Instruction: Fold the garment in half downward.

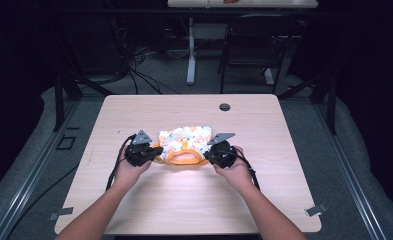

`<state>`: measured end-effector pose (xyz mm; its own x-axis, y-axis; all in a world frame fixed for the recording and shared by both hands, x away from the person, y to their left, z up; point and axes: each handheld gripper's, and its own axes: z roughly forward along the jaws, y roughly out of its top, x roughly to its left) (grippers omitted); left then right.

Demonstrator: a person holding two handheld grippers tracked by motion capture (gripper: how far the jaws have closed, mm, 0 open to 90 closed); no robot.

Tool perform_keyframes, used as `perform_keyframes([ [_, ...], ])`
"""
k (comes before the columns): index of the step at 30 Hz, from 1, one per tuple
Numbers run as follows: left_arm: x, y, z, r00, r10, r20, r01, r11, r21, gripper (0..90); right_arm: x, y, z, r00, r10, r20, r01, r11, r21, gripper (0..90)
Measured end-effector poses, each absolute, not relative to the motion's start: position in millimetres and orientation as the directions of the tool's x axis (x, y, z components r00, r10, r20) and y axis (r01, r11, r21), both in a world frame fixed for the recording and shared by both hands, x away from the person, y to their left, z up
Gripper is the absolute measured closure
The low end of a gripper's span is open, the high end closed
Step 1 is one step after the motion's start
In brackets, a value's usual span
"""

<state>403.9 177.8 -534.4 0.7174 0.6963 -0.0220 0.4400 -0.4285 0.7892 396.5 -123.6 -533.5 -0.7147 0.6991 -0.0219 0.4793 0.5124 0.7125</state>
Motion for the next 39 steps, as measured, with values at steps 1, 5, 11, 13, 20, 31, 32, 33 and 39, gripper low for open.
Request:
perform_keyframes([
  [1,399.5,178.8,-531.2,0.72,0.694,-0.011,0.431,-0.434,0.791,86.6,392.9,-123.2,-531.1,-0.715,0.698,-0.03,0.473,0.515,0.715,83.5],
  [5,386.8,180.3,-525.4,0.725,0.689,-0.011,0.421,-0.43,0.799,78.6,378.5,-123.0,-523.8,-0.733,0.679,-0.039,0.449,0.527,0.722,77.9],
  [11,366.4,183.2,-521.7,0.745,0.667,-0.009,0.396,-0.433,0.81,64.1,357.8,-122.8,-515.5,-0.757,0.651,-0.05,0.425,0.549,0.72,63.4],
  [13,360.6,185.2,-522.1,0.743,0.669,-0.024,0.397,-0.411,0.82,56.7,352.2,-123.9,-514.3,-0.758,0.649,-0.057,0.416,0.55,0.724,58.8],
  [20,345.1,196.8,-529.4,0.731,0.679,-0.068,0.417,-0.366,0.832,44.0,334.3,-132.9,-516.0,-0.749,0.662,-0.016,0.434,0.51,0.743,45.7],
  [31,328.5,217.4,-553.6,0.714,0.695,-0.085,0.465,-0.381,0.799,42.7,316.0,-144.4,-534.1,-0.742,0.67,-0.016,0.46,0.527,0.714,42.7],
  [32,328.0,218.8,-554.7,0.716,0.693,-0.085,0.465,-0.382,0.799,42.6,314.5,-145.0,-536.9,-0.744,0.668,-0.016,0.458,0.527,0.716,42.7],
  [33,327.3,220.3,-556.9,0.713,0.695,-0.093,0.469,-0.374,0.8,42.6,313.7,-145.1,-538.8,-0.744,0.668,-0.015,0.455,0.524,0.72,42.7],
  [39,328.3,222.6,-562.9,0.711,0.696,-0.101,0.479,-0.373,0.795,42.4,310.9,-145.4,-550.9,-0.734,0.68,-0.009,0.457,0.503,0.733,42.8],
])
